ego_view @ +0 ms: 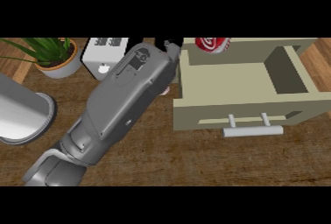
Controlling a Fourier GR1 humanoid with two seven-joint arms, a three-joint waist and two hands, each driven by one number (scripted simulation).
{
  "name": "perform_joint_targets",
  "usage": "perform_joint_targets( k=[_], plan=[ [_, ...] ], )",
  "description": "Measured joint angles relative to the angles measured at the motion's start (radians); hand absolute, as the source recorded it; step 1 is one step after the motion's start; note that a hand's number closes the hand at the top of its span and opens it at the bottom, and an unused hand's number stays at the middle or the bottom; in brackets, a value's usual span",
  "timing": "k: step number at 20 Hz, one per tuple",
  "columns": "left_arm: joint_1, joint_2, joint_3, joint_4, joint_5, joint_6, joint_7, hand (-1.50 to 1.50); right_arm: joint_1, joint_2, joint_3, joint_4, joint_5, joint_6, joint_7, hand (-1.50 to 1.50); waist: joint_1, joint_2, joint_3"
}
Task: Pick up the can, place it into the drawer and close the drawer
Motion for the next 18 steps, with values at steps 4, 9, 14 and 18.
perform_joint_targets(
  k=[4, 9, 14, 18],
  plan=[
    [-0.048, 0.0, -0.04, 0.079, 0.072, 0.01, -0.043, 1.5, 0.003, 0.004, 0.016, -0.004, 0.011, -0.003, -0.005, -1.5, -0.01, 0.002, 0.0],
    [-0.094, 0.0, -0.104, 0.149, 0.149, 0.033, -0.069, 1.5, -0.01, -0.011, 0.009, 0.008, -0.001, 0.005, 0.001, -1.5, -0.018, 0.004, 0.001],
    [-0.115, 0.0, -0.164, 0.197, 0.221, 0.051, -0.086, 1.5, -0.021, -0.007, 0.013, 0.014, 0.003, 0.011, -0.001, -1.5, -0.023, 0.006, 0.001],
    [-0.122, 0.0, -0.21, 0.235, 0.269, 0.062, -0.104, 1.5, -0.022, -0.022, 0.003, -0.007, -0.021, 0.005, 0.018, -1.5, -0.034, 0.008, 0.001]
  ],
)
